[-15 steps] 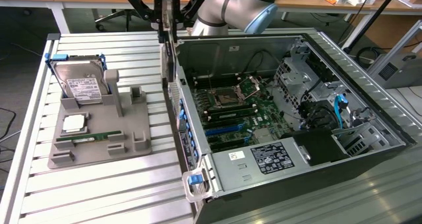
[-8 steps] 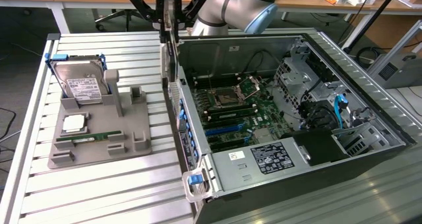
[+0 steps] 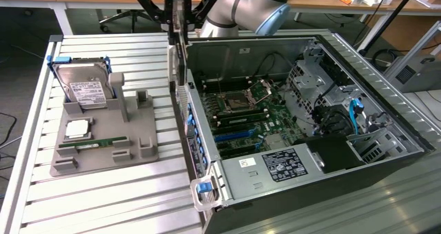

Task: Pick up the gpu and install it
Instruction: 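Pick up the gpu and move the gpu toward the slot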

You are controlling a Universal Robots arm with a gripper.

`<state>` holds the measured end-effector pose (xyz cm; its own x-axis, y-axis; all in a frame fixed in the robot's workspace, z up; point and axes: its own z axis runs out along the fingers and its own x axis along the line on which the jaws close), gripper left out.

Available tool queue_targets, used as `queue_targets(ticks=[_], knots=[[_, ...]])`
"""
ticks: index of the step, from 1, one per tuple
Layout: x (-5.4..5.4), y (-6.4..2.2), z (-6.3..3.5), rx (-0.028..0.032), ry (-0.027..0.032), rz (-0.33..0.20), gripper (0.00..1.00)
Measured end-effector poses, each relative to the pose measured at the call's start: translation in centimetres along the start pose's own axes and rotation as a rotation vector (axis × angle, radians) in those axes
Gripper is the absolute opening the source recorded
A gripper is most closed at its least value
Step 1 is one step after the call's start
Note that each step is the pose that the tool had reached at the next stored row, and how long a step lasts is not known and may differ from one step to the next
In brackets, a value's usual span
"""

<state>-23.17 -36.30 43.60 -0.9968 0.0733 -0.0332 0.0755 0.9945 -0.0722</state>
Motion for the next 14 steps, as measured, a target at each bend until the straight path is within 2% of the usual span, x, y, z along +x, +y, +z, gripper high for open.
queue_targets(ticks=[14], knots=[[-0.3, 0.02, 0.03, 0.0008, -0.0001, 0.0, 0.27]])
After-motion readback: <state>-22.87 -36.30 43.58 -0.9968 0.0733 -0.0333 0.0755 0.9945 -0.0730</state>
